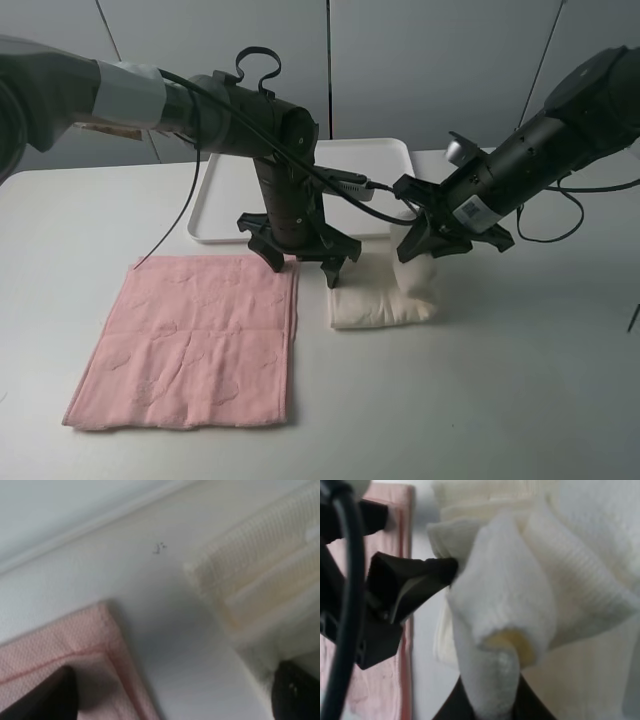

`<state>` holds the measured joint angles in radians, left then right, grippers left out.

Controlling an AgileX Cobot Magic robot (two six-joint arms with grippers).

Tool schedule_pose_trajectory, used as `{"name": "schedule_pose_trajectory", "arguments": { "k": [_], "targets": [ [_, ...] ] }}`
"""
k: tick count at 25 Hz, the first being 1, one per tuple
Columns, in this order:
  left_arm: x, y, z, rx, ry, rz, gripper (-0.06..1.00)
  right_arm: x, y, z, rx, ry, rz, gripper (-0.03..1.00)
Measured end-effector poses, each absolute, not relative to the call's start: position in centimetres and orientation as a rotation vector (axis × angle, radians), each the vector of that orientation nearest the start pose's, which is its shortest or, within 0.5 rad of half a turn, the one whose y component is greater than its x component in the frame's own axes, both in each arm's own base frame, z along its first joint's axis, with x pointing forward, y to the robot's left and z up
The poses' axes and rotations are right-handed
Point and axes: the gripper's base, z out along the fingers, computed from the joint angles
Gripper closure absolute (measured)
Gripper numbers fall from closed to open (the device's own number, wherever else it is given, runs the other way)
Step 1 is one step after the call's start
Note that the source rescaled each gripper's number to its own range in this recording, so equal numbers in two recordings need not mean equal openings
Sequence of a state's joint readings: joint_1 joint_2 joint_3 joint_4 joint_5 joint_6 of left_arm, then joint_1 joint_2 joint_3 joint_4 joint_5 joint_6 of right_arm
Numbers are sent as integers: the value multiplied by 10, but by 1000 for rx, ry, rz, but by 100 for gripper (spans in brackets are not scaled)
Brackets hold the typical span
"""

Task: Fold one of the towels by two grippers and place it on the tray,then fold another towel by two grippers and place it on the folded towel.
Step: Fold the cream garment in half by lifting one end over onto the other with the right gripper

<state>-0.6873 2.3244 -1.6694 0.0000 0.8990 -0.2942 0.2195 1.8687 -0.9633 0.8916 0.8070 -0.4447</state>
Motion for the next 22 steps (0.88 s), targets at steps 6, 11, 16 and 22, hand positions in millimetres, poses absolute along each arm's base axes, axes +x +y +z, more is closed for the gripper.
{"name": "schedule_pose_trajectory", "arguments": {
  "k": [6,11,16,22],
  "targets": [
    [351,-288,96,595,2990,-75,-5,308,125,133,-26,2890,1034,89],
    [351,-288,96,595,2990,-75,-5,310,127,131,-19,2865,1067,89],
    [353,-289,101,617,2997,-58,-5,311,128,131,-24,2853,1083,89],
    [364,-293,122,656,2998,-35,-5,311,128,131,-25,2851,1085,89]
  ]
}}
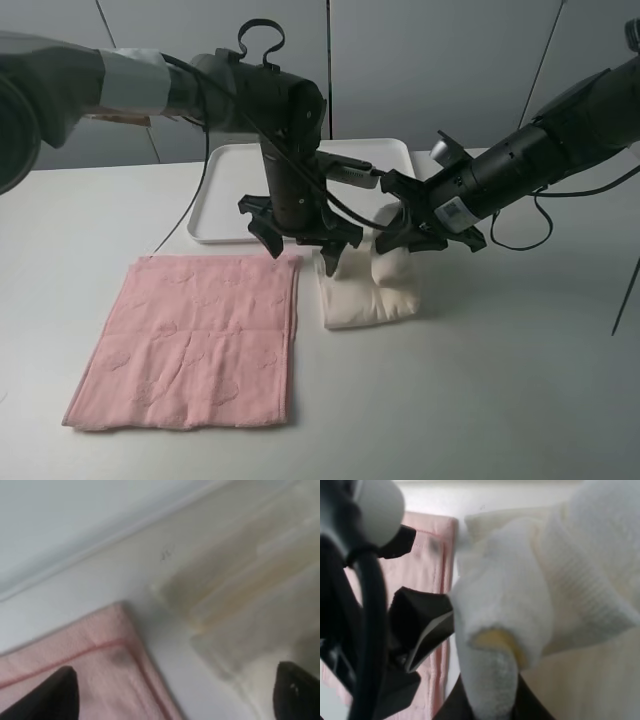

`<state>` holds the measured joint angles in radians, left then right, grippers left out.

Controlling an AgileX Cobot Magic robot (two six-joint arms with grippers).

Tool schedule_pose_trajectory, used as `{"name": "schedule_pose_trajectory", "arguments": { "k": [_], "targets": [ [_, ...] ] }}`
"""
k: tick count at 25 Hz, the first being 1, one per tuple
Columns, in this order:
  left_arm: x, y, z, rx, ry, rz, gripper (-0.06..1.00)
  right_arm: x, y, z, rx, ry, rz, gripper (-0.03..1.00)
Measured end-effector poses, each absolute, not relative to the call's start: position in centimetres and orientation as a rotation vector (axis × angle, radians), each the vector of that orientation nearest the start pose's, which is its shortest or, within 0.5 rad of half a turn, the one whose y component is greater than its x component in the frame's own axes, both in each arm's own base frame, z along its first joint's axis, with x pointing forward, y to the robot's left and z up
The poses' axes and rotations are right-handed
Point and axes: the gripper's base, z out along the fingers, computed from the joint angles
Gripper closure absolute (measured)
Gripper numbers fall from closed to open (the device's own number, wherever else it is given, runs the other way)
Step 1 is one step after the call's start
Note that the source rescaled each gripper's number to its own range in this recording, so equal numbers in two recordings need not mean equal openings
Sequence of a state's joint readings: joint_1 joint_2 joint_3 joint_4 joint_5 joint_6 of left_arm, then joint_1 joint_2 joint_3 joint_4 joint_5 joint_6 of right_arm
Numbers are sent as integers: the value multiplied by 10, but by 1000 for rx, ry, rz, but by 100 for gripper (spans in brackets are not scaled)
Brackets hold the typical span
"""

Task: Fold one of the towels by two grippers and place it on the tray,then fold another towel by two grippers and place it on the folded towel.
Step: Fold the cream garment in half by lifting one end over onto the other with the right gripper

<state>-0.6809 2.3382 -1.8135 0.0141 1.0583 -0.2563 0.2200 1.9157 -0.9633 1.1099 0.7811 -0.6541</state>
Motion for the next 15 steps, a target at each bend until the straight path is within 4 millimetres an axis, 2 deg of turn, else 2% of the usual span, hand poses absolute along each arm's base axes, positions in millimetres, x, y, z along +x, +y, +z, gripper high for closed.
{"name": "schedule_pose_trajectory", "arguments": {
  "k": [7,15],
  "targets": [
    [376,-286,147,668,3022,-11,-5,311,129,132,-24,2848,1087,89],
    [381,-279,151,802,2968,91,-5,312,130,133,3,2827,1116,89]
  ]
}}
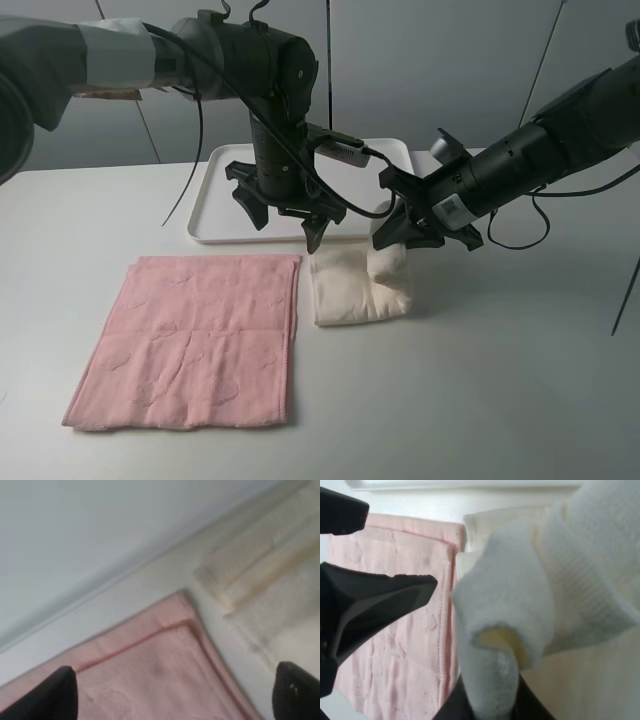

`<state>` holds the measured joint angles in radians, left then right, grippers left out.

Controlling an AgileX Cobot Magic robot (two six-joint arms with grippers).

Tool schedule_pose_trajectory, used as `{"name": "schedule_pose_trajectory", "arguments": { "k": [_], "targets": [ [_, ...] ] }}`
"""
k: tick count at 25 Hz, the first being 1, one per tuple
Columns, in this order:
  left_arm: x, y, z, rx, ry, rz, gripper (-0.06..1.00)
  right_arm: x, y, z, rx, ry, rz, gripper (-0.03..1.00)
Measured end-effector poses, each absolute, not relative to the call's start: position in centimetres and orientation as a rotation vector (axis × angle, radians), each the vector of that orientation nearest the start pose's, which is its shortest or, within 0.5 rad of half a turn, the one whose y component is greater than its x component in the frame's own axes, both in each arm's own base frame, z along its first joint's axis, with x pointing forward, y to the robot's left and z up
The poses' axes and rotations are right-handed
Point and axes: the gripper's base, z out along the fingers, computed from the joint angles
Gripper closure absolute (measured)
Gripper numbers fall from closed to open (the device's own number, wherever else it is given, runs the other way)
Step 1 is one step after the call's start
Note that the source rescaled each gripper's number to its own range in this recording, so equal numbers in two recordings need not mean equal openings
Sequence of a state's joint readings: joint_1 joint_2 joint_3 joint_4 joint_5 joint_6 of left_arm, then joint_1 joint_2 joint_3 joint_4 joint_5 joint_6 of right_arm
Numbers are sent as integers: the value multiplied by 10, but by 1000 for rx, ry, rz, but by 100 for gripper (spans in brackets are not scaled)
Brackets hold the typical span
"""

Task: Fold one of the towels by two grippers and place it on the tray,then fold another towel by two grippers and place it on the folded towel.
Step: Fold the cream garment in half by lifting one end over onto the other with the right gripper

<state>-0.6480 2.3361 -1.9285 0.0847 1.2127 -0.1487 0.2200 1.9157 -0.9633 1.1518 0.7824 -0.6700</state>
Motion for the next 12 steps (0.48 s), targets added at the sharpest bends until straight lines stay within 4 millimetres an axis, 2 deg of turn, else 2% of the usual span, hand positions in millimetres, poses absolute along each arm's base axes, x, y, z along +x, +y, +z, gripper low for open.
{"name": "schedule_pose_trajectory", "arguments": {
  "k": [4,12],
  "targets": [
    [387,-269,164,801,2944,89,-5,313,130,133,12,2822,1124,89],
    [407,-219,220,663,2880,-18,-5,313,131,134,1,2819,1127,89]
  ]
}}
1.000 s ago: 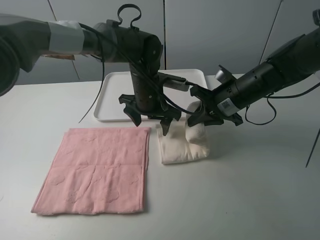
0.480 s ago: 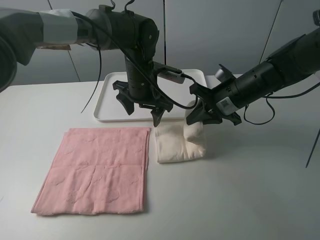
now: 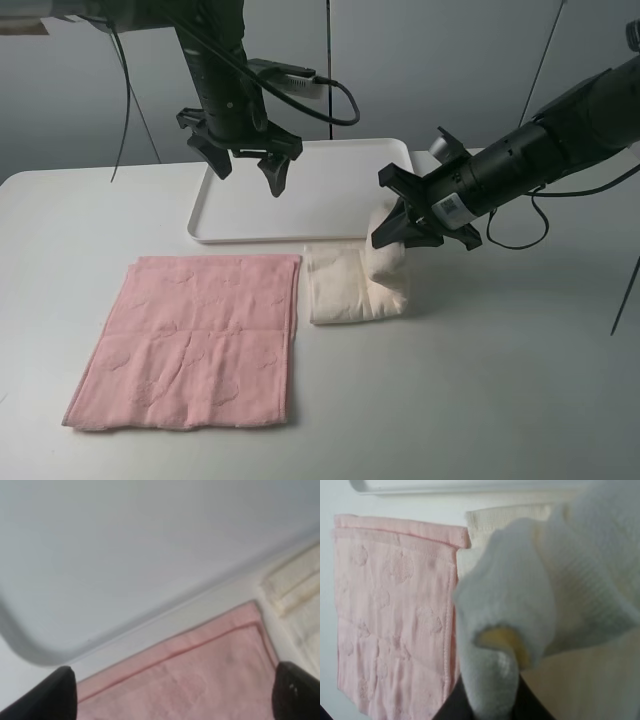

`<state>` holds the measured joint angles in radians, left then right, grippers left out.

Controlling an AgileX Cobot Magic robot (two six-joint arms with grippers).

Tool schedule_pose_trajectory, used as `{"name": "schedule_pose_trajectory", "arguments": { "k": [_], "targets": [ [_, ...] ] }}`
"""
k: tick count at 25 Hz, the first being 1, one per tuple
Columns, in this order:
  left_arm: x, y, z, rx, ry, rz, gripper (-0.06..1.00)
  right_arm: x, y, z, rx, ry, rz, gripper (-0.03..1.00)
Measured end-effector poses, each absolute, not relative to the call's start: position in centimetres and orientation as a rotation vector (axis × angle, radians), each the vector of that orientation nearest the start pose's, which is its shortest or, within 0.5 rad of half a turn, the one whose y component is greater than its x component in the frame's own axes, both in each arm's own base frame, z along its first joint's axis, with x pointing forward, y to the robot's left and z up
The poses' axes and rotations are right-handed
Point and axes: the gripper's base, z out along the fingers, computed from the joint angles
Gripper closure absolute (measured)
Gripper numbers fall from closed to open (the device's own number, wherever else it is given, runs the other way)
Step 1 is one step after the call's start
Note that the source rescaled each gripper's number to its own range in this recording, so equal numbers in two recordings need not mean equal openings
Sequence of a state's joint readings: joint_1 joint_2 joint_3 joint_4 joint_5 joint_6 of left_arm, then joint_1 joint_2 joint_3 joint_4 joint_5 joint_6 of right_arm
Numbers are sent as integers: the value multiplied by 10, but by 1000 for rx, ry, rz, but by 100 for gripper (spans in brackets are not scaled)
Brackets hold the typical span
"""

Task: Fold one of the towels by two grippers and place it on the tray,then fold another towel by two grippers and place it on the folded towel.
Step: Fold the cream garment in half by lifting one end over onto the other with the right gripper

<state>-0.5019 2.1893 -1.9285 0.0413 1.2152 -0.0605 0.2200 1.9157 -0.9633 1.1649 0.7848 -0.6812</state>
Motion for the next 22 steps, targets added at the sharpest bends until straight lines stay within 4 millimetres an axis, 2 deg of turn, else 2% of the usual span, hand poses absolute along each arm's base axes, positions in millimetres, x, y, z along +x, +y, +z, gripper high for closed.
{"name": "schedule_pose_trajectory", "arguments": {
  "k": [2,3,9,11,16,18,22],
  "targets": [
    [408,-211,231,647,2862,-30,-5,313,131,134,-5,2808,1133,87],
    [408,-210,234,648,2857,-37,-5,314,131,135,2,2797,1144,83],
    [406,-209,243,653,2838,-55,-5,316,136,137,17,2751,1187,32],
    [406,-209,243,653,2838,-55,-5,313,143,138,-16,2754,1194,28],
    [406,-209,243,659,2837,-54,-5,306,157,138,-101,2758,1204,26],
    [406,-209,243,659,2837,-54,-5,307,157,137,-107,2758,1188,20],
    [406,-209,243,662,2836,-54,-5,307,155,138,-141,2758,1137,2]
  ]
}}
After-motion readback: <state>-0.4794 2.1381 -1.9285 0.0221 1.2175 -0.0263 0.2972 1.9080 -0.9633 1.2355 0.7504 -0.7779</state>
